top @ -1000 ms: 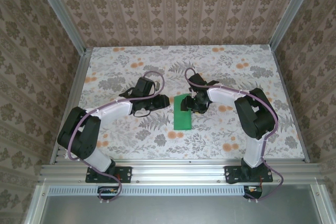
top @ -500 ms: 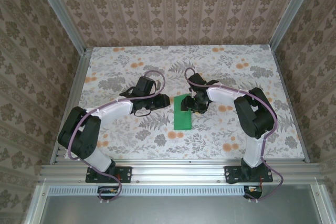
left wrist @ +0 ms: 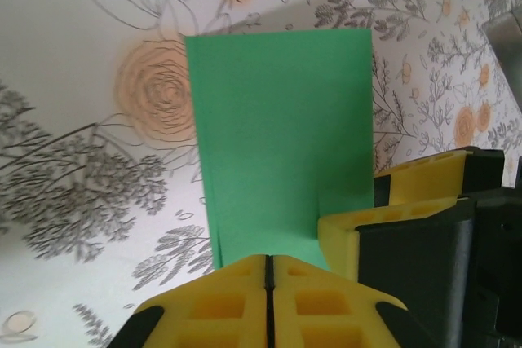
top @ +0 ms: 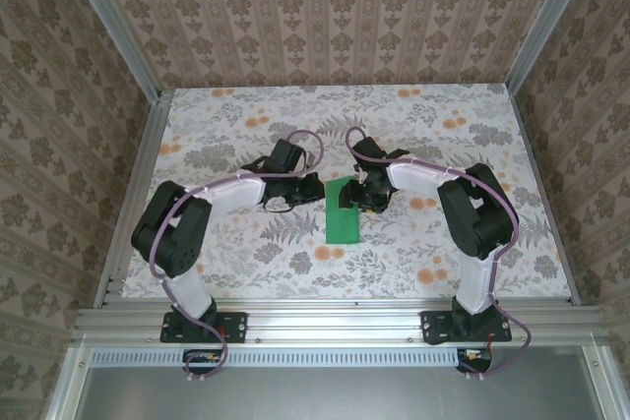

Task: Fold a paper plane with a square sheet of paper (pick it up from the middle)
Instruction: Hold the square sheet of paper at the center of the table.

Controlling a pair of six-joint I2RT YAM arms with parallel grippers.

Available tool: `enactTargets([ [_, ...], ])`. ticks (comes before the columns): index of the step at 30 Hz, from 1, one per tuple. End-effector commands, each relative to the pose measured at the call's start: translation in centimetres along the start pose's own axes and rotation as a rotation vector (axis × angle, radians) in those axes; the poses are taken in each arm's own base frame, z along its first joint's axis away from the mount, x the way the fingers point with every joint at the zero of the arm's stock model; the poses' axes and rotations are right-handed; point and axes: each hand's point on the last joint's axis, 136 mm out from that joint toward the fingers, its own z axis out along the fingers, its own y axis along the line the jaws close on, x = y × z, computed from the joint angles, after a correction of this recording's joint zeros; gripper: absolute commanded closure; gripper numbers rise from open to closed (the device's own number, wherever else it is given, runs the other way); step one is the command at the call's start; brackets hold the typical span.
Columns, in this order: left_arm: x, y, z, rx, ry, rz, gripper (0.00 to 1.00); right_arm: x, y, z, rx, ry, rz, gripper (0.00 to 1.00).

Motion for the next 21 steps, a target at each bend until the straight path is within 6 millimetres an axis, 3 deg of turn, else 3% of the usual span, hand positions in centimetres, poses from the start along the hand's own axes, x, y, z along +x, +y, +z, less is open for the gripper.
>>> enactTargets([
  [1,0.7,-0.8,1.1,0.009,0.064,-0.020,0.94,2.2,-3.0,2.5,0.113,0.086,0.011,0.37],
  [8,1.6,-0.3,3.2,-0.004,0.113,-0.051,0.95,2.3,-3.0,2.5,0.111,0.086,0.013,0.37],
  [21,2.8,1.6,4.5,-0.055,0.151,-0.060,0.94,2.3,-3.0,2.7,0.106,0.088,0.019,0.37],
])
